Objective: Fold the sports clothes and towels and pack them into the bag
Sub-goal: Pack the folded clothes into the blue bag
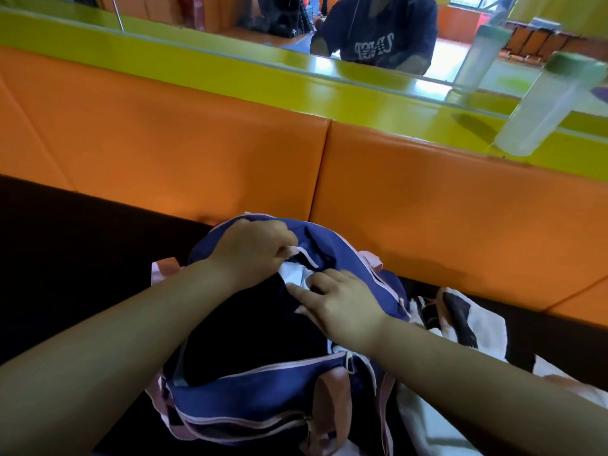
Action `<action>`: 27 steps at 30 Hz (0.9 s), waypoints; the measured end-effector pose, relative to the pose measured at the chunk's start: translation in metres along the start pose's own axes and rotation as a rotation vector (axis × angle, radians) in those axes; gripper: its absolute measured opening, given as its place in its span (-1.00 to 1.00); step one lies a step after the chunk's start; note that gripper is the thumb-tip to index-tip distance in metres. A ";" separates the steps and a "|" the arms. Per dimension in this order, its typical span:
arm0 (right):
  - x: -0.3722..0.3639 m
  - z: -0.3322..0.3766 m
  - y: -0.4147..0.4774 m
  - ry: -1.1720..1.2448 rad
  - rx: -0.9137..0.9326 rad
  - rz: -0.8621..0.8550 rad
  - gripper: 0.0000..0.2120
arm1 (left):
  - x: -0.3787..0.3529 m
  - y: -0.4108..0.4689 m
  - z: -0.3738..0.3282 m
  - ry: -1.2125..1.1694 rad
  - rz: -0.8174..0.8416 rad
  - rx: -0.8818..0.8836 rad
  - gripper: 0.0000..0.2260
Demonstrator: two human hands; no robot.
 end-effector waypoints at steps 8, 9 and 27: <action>-0.007 -0.018 0.016 -0.209 -0.143 0.322 -0.55 | 0.019 -0.001 -0.003 -0.175 -0.095 -0.033 -0.75; -0.004 -0.026 0.011 -0.192 -0.174 0.326 -0.56 | 0.017 -0.005 -0.002 -0.143 -0.081 -0.063 -0.75; 0.007 -0.023 -0.037 0.220 -0.089 0.413 -0.60 | -0.003 -0.059 -0.008 -0.106 0.142 -0.175 -0.60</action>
Point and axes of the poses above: each hand's wrist, its own y-axis towards the middle knuckle, its own x-axis out of the back of the hand, z = x × y, the point moved 4 cm from there along y, towards the middle knuckle, and after that the axes turned 1 degree about -x, right-handed, at the moved point
